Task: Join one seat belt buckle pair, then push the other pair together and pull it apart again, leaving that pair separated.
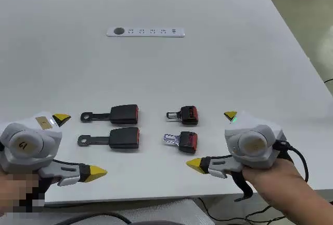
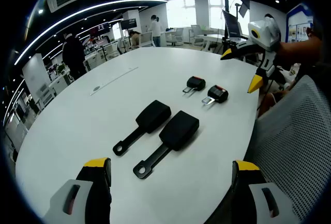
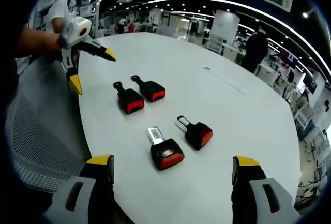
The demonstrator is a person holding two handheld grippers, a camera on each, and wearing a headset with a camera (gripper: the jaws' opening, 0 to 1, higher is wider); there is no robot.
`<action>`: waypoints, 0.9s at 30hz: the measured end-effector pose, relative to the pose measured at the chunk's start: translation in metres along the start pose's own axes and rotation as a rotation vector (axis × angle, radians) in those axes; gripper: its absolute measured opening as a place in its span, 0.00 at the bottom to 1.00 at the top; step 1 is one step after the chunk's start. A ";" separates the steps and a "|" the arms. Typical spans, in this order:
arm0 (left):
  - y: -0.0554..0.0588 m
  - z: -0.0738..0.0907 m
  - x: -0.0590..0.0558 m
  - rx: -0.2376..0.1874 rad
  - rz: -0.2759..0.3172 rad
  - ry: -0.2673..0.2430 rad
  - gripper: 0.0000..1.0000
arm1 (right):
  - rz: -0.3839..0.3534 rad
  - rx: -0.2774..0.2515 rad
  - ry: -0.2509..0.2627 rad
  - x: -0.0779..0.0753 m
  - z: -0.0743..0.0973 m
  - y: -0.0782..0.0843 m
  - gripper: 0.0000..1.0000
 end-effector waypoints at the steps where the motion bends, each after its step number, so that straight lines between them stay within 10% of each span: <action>1: -0.001 -0.001 0.000 0.000 -0.002 0.002 0.97 | 0.000 0.000 0.000 0.000 0.000 0.000 0.94; 27: -0.013 0.002 0.006 -0.007 -0.036 -0.010 0.87 | 0.036 0.005 -0.019 -0.004 -0.008 -0.012 0.91</action>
Point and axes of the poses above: the centre of the closed fingertips' face, and the gripper's own axes: z roughly backward along the fingers, x roughly to its left, y roughly out of its underside, the point moved 10 cm from there along z, roughly backward along the fingers, and after that the axes turned 8 degrees about -y, right-handed, at the moved point
